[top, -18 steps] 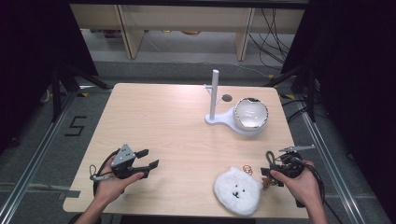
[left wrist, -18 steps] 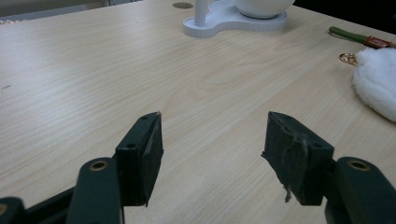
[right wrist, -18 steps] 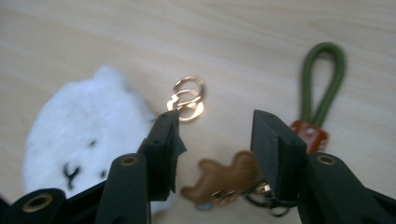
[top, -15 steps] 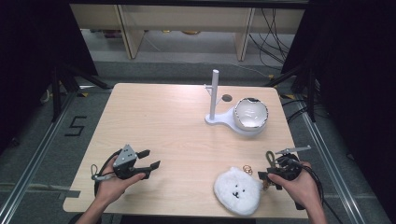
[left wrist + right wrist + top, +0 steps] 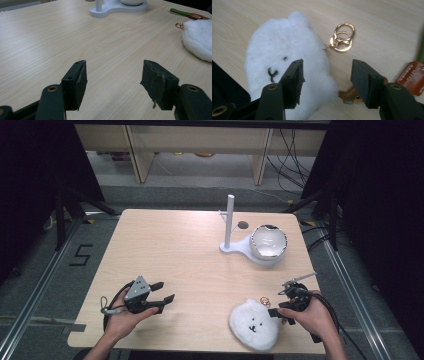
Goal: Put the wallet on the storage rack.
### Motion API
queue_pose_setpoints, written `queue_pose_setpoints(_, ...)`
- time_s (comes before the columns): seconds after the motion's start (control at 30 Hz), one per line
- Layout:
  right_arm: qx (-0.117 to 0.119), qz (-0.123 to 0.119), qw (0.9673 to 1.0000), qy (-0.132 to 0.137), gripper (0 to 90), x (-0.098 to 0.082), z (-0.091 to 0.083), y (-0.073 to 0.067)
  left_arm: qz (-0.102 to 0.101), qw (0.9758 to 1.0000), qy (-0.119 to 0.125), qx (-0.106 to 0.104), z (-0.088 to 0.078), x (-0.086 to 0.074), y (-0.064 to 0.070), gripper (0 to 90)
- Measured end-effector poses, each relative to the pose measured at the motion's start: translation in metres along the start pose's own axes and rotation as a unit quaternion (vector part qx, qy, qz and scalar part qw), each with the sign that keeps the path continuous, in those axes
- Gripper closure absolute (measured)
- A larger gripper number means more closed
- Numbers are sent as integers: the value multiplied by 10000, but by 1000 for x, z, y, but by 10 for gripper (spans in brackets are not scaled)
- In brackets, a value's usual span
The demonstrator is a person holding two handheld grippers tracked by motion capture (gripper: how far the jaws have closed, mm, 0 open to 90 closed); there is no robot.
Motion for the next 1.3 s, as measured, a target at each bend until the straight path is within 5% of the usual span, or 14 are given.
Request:
queue_pose_setpoints(0.33,33,-550,9954,-786,427,11,13,-2,-33,10000,-72,9,0,-4,0,364)
queue_pose_setpoints(0.53,42,-488,9928,-1093,426,9,21,-1,-36,10000,-76,39,-1,-3,0,365)
queue_pose_setpoints(0.6,42,-597,9929,-1025,426,10,24,0,-60,9999,-80,43,-1,-4,0,365)
queue_pose_setpoints(0.7,41,-396,9932,-1093,431,11,26,-2,-72,10000,-59,8,0,-4,0,365)
queue_pose_setpoints(0.77,60,-668,9914,-1128,468,11,32,0,-80,10000,-46,5,0,-4,0,365)
queue_pose_setpoints(0.93,76,-667,9912,-1140,600,12,35,-3,-80,9999,-96,49,0,-5,0,365)
queue_pose_setpoints(1.3,-140,-1342,9872,-853,795,14,31,-14,-96,9999,-85,-5,1,-8,0,365)
Point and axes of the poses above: each handheld gripper's, and its own axes: z roughly forward along the jaws, x roughly out of its top, y roughly to its right, the point moved 1 cm from there along z, roughly forward along the jaws, and after that the axes turned 5 degrees about y, right-handed, at the moved point
